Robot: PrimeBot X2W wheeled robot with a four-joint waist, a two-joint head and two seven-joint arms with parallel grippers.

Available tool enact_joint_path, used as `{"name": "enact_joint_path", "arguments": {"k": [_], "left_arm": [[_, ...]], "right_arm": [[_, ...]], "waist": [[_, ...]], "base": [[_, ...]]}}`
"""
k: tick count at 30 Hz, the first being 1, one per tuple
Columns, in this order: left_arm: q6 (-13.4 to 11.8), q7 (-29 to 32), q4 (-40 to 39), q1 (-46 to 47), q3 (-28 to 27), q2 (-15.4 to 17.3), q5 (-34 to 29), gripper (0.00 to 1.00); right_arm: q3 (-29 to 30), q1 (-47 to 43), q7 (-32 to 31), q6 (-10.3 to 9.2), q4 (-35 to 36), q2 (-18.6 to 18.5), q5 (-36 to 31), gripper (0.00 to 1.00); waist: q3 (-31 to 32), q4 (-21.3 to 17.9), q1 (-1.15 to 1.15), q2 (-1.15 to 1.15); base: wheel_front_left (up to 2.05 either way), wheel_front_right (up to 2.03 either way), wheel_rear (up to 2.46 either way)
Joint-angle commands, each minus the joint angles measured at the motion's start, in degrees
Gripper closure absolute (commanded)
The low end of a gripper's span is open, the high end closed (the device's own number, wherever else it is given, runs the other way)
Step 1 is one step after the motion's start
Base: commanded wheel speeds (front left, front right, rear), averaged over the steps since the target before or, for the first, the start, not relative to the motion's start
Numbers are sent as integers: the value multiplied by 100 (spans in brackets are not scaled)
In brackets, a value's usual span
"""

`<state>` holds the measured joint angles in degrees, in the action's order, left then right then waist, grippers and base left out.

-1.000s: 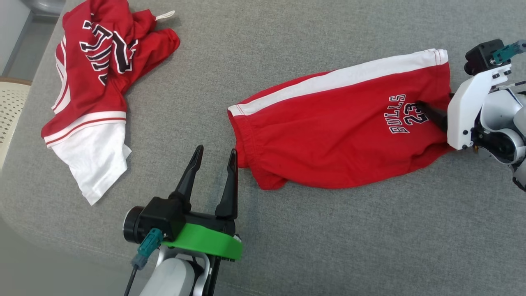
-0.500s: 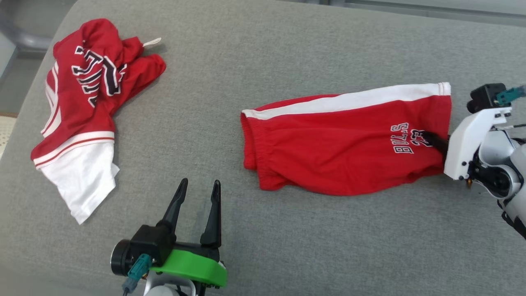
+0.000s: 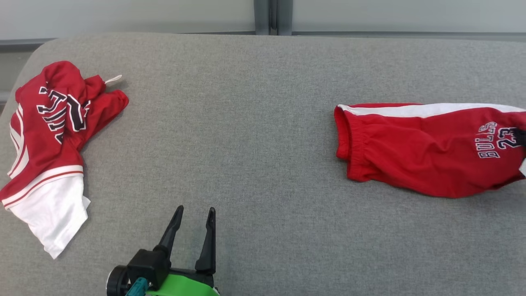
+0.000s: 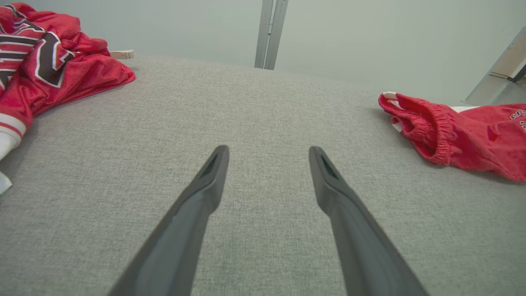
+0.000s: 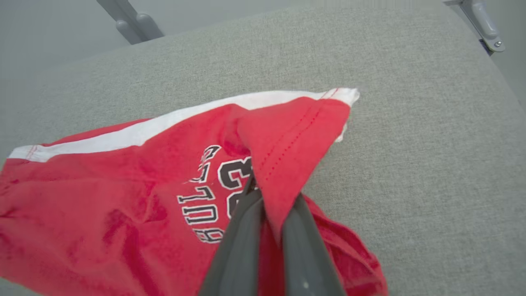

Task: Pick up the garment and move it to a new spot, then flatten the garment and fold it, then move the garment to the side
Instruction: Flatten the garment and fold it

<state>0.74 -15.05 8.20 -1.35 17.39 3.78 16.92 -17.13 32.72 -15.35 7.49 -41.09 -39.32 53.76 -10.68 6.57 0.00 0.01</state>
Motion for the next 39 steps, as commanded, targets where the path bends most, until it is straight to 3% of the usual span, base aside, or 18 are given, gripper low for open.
{"name": "enact_joint_path", "arguments": {"k": [1,4,13,17,21,22,23,24,25,31,39], "left_arm": [[32,-17,27,-98,29,-16,-19,0],[40,-17,78,-128,108,-37,-19,0],[37,-17,319,67,303,-73,5,0],[31,-17,440,126,336,-78,60,0],[-28,-17,469,85,396,-81,182,0],[-36,-17,482,61,417,-82,211,0],[-52,-17,493,43,435,-81,237,0],[-66,-17,510,28,460,-82,256,0],[-70,-17,518,24,473,-82,270,0],[-104,-17,570,48,486,-82,303,0],[-101,-17,639,87,415,-81,301,0]], "right_arm": [[15,71,-112,1,193,137,-114,100],[-44,99,-353,0,578,430,-377,100],[-291,50,-1112,-1,1380,1816,-1311,100],[-226,64,-1404,0,1295,2096,-1799,87],[-65,-92,-1559,0,1282,2115,-2182,90],[-35,-127,-1572,0,1298,2108,-2270,87],[-2,-153,-1582,0,1319,2118,-2327,75],[-5,-183,-1588,0,1384,2139,-2384,49],[-3,-212,-1593,0,1428,2153,-2407,0],[-300,-414,-1327,-1,2048,2080,-2520,0],[-1108,-580,-132,0,2367,2165,-2607,0]], "waist": [[130,-39,0,-1],[199,13,0,-1],[231,276,0,-1],[223,430,0,-1],[221,526,0,-1],[219,538,0,-1],[217,542,0,-1],[210,542,0,-1],[206,537,0,-1],[219,441,0,-1],[324,279,0,-1]], "base": [[0,0,0],[0,0,0],[0,0,0],[0,0,0],[0,0,0],[0,0,0],[0,0,0],[0,0,0],[0,0,0],[0,0,0],[0,0,0]]}}
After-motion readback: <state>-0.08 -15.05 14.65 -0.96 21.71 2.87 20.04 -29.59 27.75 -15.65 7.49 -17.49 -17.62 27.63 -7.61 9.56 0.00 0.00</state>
